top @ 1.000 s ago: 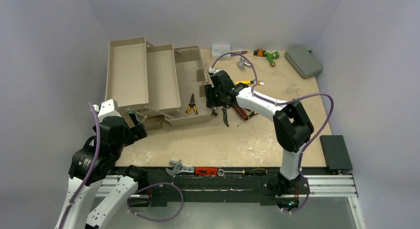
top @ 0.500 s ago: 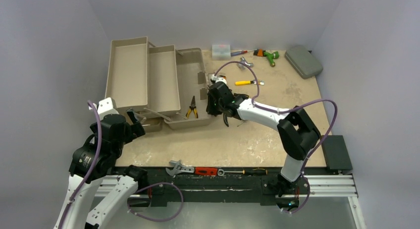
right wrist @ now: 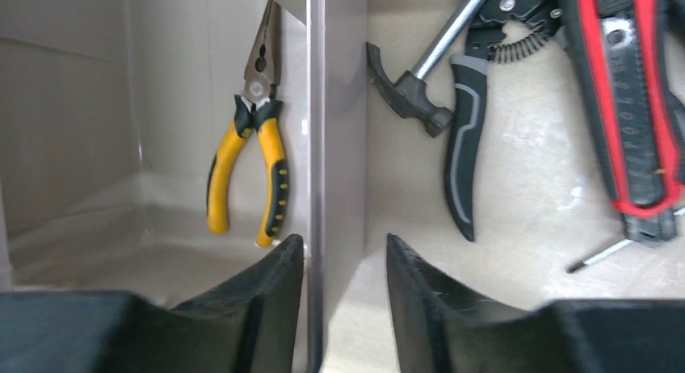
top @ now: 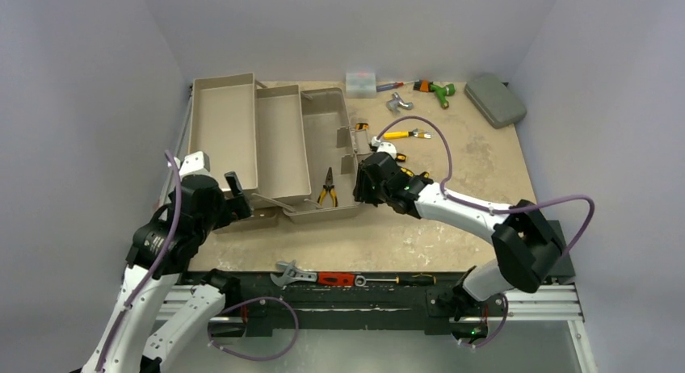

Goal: Pack the tool kit

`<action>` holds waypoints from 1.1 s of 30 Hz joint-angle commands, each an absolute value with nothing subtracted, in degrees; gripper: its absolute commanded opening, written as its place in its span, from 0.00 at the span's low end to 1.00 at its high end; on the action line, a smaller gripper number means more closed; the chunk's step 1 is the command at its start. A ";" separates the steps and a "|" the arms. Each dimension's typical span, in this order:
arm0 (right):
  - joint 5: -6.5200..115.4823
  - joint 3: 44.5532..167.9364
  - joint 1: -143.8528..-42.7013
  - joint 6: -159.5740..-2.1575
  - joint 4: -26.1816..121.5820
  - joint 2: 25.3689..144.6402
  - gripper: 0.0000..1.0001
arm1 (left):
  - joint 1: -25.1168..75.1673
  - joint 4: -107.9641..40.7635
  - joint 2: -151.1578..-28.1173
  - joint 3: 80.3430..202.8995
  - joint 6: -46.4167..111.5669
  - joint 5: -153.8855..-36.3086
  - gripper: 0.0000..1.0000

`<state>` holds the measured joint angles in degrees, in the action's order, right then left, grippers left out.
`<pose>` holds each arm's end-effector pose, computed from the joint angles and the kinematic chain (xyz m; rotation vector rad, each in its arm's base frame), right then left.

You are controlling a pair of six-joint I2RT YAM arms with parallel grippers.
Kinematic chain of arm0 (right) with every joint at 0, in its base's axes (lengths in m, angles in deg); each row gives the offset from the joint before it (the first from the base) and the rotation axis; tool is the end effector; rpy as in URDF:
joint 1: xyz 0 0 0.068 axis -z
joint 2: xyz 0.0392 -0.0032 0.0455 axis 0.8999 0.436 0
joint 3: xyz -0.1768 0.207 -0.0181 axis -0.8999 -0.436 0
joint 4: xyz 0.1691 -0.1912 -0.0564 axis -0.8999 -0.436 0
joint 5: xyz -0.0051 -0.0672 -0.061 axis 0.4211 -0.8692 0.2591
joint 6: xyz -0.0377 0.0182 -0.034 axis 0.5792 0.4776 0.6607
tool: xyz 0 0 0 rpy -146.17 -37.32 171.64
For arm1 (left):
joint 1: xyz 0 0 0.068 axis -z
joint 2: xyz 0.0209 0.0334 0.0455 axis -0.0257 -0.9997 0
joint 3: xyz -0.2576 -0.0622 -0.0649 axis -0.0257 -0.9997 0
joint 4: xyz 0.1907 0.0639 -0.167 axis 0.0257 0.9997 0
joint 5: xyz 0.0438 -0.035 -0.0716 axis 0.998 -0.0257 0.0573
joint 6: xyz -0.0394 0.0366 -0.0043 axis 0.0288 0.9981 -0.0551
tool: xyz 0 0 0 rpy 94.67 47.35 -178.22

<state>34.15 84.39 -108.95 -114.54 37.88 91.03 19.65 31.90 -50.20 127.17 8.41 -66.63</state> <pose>0.2346 0.2218 0.2175 0.0232 2.3633 0.4900 0.0903 -0.0216 0.3436 -0.4627 2.1991 -0.1279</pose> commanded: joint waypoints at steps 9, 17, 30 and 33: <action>35.19 90.16 -106.36 -106.82 33.28 88.01 0.55 | 19.58 35.27 -49.60 125.12 2.99 -74.48 0.99; 35.89 92.63 -104.81 -105.89 34.88 91.26 0.55 | 19.62 36.83 -40.41 116.14 -8.37 -81.09 0.98; 40.62 93.01 -104.18 -109.78 37.95 96.55 0.49 | 19.54 6.64 -45.71 98.19 -2.51 -80.57 1.00; 38.99 90.43 -104.29 -111.40 38.83 95.19 0.46 | 19.41 3.41 -49.09 98.42 0.58 -79.40 1.00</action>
